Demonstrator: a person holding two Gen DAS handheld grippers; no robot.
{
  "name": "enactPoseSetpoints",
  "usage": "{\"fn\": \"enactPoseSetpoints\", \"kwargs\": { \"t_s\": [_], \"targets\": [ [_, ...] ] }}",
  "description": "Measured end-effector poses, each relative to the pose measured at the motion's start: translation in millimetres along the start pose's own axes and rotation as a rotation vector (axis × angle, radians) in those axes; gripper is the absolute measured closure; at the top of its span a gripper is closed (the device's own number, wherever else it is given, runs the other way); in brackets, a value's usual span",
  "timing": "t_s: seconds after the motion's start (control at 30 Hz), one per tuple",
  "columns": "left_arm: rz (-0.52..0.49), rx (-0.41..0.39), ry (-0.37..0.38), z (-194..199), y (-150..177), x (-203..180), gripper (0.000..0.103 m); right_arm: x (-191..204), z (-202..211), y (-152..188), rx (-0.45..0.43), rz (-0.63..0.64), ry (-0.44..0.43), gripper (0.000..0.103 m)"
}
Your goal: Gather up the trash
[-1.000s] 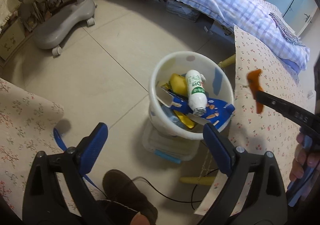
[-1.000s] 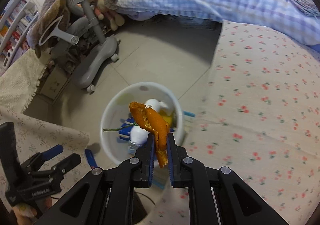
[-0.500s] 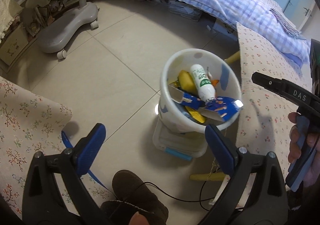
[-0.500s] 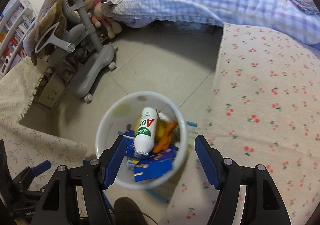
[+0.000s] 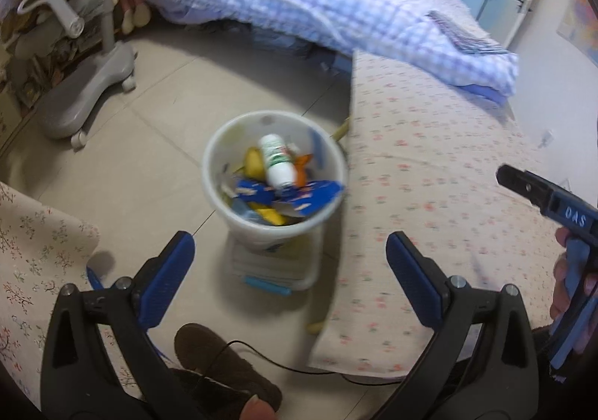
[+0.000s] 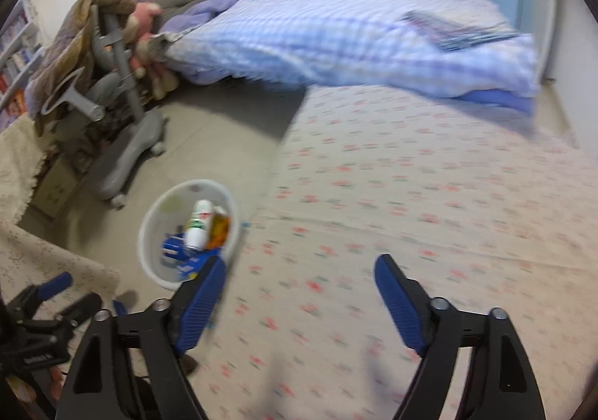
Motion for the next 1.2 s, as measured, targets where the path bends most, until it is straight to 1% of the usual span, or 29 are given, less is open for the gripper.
{"fn": "enactPoseSetpoints", "kwargs": {
  "t_s": [0.07, 0.13, 0.17, 0.23, 0.27, 0.37, 0.43, 0.5, 0.57, 0.67, 0.8, 0.97, 1.2],
  "targets": [
    [-0.042, -0.032, 0.005, 11, 0, -21, 0.001, -16, 22, 9, -0.03, -0.012, 0.039, 0.014],
    [-0.066, -0.049, -0.003, 18, 4, -35, 0.001, -32, 41, 21, -0.054, -0.025, 0.083, 0.003],
    [-0.073, -0.052, -0.001, 20, 6, -41, 0.001, -41, 50, 29, -0.066, -0.032, 0.113, 0.0],
    [-0.087, -0.048, 0.024, 25, 14, -57, 0.001, -55, 64, 43, -0.08, -0.041, 0.172, 0.0],
    [-0.093, -0.049, 0.033, 26, 17, -63, 0.001, -62, 70, 50, -0.079, -0.048, 0.186, 0.0],
    [-0.133, -0.058, 0.03, 32, 30, -82, 0.001, -81, 85, 71, -0.101, -0.089, 0.192, 0.0],
    [-0.149, -0.067, 0.015, 33, 40, -91, 0.001, -88, 92, 82, -0.121, -0.092, 0.2, 0.0],
    [-0.139, -0.074, 0.004, 33, 47, -96, 0.001, -96, 96, 91, -0.15, -0.104, 0.211, 0.0],
    [-0.124, -0.069, -0.007, 29, 55, -101, 0.001, -103, 97, 99, -0.161, -0.127, 0.23, 0.0],
    [-0.125, -0.055, -0.024, 24, 60, -103, 0.001, -103, 93, 104, -0.163, -0.127, 0.229, 0.0],
    [-0.121, -0.069, -0.046, 23, 62, -102, 0.001, -97, 91, 108, -0.191, -0.082, 0.275, 0.0],
    [-0.111, -0.085, -0.046, 25, 62, -101, 0.001, -93, 86, 111, -0.175, -0.087, 0.237, 0.0],
    [-0.116, -0.087, -0.044, 25, 63, -102, 0.001, -88, 79, 112, -0.151, -0.103, 0.201, 0.0]
  ]
}}
Point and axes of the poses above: each gripper's, at about its wrist camera, not at the fingertips, and z roughly against the way its jaws point, x to its left, y to its underside, the point moved 4 cm from there along -z, roughly the way its jaws point, and after that the axes turned 4 degrees about -z, right-handed, at the moved point
